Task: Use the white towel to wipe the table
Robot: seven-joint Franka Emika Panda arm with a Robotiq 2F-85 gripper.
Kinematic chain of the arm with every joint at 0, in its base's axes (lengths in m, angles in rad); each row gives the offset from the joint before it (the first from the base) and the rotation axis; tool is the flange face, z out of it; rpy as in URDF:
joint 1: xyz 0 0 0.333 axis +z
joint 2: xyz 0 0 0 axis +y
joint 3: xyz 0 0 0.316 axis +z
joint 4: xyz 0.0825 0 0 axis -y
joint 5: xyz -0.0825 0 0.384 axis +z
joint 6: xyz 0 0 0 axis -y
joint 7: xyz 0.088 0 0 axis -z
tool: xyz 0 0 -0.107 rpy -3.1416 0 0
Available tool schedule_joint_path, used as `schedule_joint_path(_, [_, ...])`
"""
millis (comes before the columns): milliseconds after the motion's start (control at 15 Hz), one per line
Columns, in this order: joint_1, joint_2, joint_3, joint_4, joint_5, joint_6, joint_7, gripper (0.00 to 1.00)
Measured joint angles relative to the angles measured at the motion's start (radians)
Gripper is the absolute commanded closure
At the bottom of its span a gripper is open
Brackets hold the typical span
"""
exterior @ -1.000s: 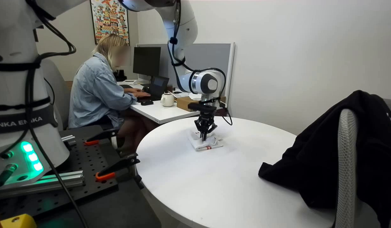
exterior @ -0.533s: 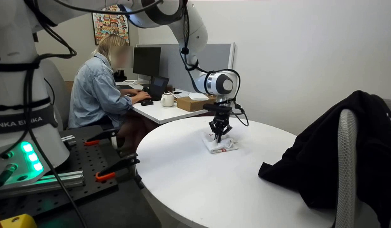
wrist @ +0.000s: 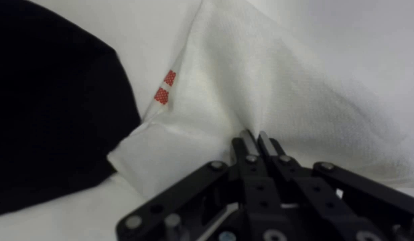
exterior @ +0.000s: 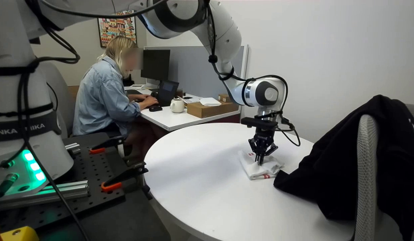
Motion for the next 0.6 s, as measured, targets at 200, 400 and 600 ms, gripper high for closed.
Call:
schedule_joint_path(200, [-0.023, -0.029, -0.002, -0.07, -0.005, 0.033, -0.018, 0.99])
schedule_joint_path(400, [-0.01, -0.097, 0.009, -0.206, -0.008, 0.076, -0.055, 0.99])
schedule_joint_path(600, [0.014, -0.168, 0.029, -0.345, -0.008, 0.091, -0.08, 0.99])
